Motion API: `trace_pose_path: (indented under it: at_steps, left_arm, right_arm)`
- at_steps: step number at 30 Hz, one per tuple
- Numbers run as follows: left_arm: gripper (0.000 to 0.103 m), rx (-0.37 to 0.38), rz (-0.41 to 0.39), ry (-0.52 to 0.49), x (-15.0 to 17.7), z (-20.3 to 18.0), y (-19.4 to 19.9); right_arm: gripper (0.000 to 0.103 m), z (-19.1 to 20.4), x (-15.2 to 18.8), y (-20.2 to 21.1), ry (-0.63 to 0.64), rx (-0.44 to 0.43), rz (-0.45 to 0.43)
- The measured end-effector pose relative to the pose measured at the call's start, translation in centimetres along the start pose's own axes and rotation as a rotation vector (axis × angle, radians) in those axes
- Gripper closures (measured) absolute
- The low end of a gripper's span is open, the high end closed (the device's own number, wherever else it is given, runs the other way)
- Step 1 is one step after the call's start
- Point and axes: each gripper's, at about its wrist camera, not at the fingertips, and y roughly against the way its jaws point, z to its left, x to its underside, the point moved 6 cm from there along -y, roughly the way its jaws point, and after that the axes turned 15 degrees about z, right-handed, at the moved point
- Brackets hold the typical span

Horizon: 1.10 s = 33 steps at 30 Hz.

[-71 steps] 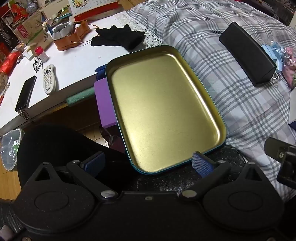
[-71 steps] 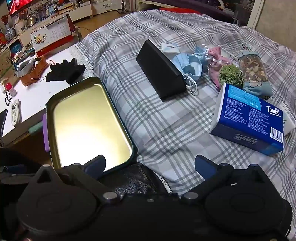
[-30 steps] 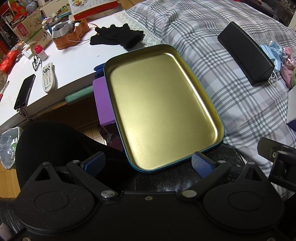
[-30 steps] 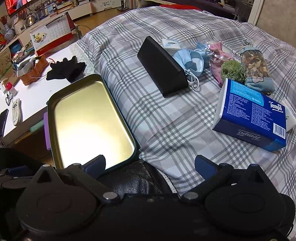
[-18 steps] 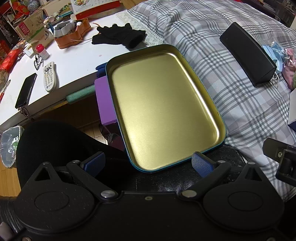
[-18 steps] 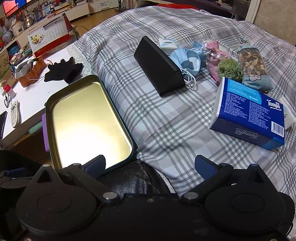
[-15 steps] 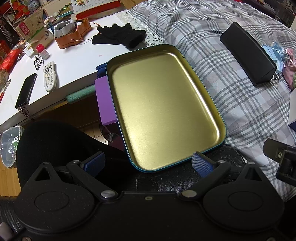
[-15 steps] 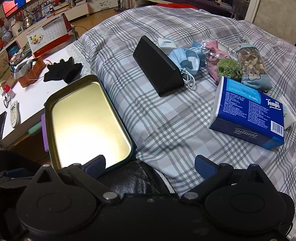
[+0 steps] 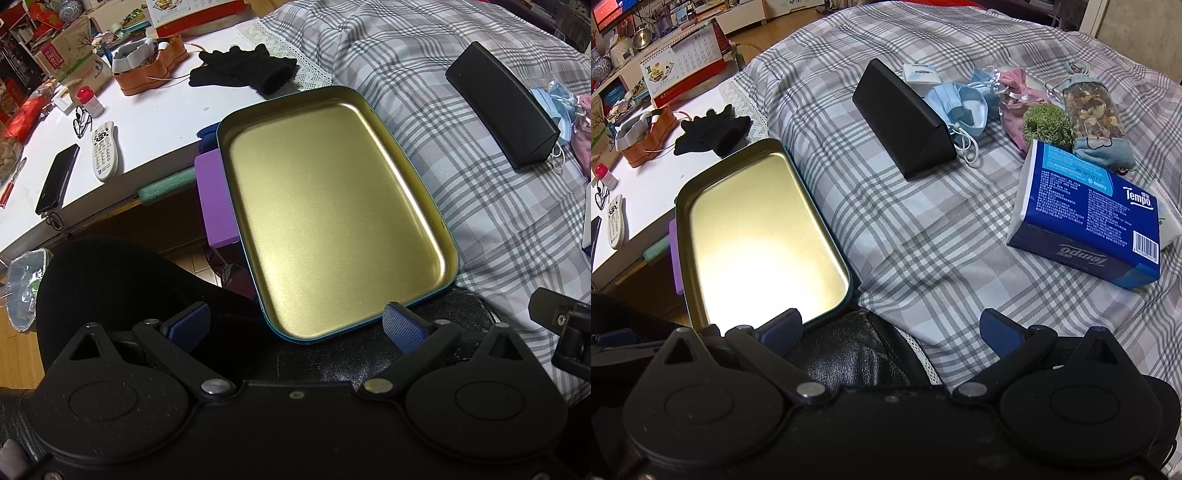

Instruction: Organize soft objects

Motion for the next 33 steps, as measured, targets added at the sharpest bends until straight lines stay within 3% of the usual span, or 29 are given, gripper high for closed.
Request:
trace_pose_path:
  at_steps: [33]
  left_arm:
    - [0.006, -0.067, 0.023, -0.052, -0.3, -1.5, -0.9]
  right_arm:
    - [0.0, -1.4, -0.3, -2.1, -0.029, -0.025, 0.07]
